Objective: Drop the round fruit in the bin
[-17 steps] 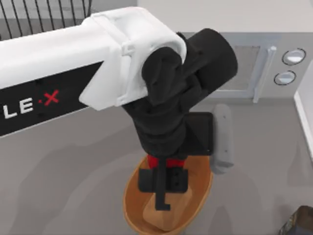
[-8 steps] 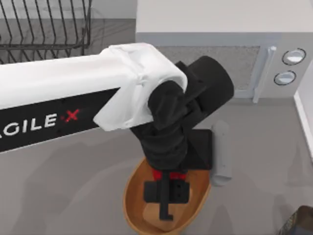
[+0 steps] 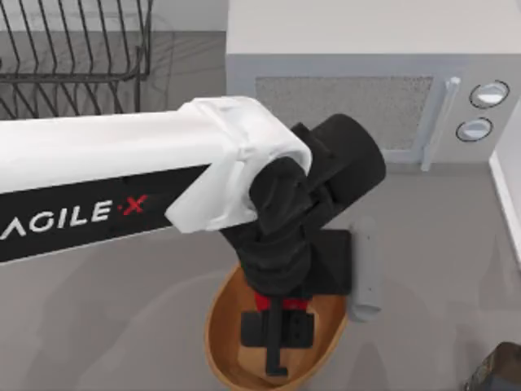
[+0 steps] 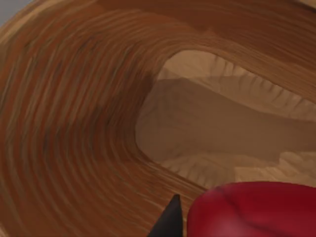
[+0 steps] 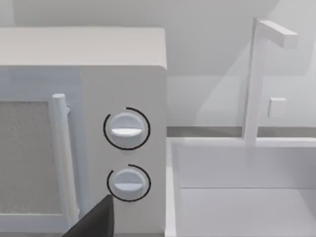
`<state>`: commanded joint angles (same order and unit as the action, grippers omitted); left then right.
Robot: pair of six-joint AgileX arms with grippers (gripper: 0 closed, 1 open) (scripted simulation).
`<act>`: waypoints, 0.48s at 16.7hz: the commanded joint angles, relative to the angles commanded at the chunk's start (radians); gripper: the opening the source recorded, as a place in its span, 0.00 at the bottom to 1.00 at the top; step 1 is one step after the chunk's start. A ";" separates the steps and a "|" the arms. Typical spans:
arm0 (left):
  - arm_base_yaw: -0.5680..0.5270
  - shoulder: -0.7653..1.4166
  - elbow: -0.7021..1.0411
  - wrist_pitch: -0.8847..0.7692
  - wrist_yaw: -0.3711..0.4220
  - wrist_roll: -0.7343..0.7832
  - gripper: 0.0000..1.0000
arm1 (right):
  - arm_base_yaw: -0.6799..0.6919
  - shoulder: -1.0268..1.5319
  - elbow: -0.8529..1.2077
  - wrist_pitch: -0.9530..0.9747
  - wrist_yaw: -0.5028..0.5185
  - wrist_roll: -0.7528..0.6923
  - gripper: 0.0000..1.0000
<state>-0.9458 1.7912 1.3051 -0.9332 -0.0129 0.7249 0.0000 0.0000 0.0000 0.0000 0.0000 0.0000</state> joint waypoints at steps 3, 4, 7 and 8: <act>0.000 0.000 0.000 0.000 0.000 0.000 0.23 | 0.000 0.000 0.000 0.000 0.000 0.000 1.00; 0.000 0.000 0.000 0.000 0.000 0.000 0.30 | 0.000 0.000 0.000 0.000 0.000 0.000 1.00; 0.000 0.000 0.000 0.000 0.000 0.000 0.53 | 0.000 0.000 0.000 0.000 0.000 0.000 1.00; 0.000 0.000 0.000 0.000 0.000 0.000 0.60 | 0.000 0.000 0.000 0.000 0.000 0.000 1.00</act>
<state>-0.9458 1.7912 1.3051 -0.9332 -0.0129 0.7249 0.0000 0.0000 0.0000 0.0000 0.0000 0.0000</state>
